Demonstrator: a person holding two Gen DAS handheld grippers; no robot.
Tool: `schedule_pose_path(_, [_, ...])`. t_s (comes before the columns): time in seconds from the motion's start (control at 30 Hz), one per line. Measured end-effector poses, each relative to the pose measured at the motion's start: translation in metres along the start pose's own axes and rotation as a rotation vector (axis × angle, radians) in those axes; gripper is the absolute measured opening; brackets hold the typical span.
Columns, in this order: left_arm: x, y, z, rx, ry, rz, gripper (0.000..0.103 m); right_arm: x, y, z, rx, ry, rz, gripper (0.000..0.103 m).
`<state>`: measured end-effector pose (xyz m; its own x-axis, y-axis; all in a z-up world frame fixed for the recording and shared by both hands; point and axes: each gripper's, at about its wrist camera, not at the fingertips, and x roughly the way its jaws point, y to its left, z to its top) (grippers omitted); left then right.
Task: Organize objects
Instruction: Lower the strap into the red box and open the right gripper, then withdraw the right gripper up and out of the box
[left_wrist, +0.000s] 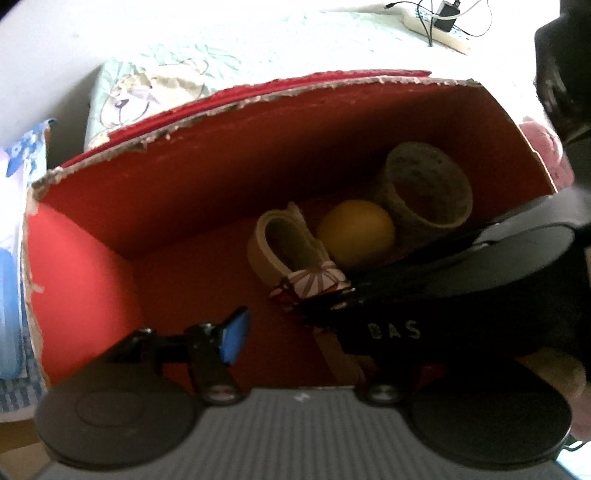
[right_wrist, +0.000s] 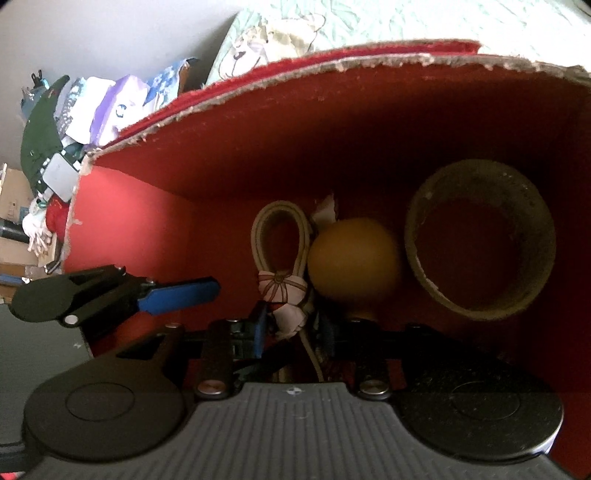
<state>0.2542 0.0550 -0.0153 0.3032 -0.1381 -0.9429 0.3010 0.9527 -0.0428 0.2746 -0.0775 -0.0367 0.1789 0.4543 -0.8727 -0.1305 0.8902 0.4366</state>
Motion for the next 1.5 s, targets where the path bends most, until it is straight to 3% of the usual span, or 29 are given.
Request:
schedule_pose_path(0.33, [0.002, -0.007, 0.001, 0.015, -0.008, 0.069, 0.073, -0.022, -0.026, -0.017, 0.074, -0.085, 0.056, 0.030])
schedule_pose_path(0.57, [0.002, -0.008, 0.001, 0.021, -0.027, 0.102, 0.073, -0.028, -0.008, -0.018, 0.084, -0.163, 0.032, 0.030])
schedule_pose_path(0.8, [-0.007, -0.021, -0.004, 0.056, -0.089, 0.215, 0.069, -0.037, -0.012, -0.032, 0.102, -0.225, 0.015, 0.029])
schedule_pose_path(0.93, [-0.019, -0.027, -0.008, 0.047, -0.119, 0.207, 0.069, -0.050, -0.012, -0.041, 0.081, -0.279, 0.009, 0.028])
schedule_pose_path(1.5, [-0.056, -0.048, -0.033, -0.052, -0.197, 0.307, 0.071, -0.082, -0.003, -0.082, -0.029, -0.472, -0.038, 0.029])
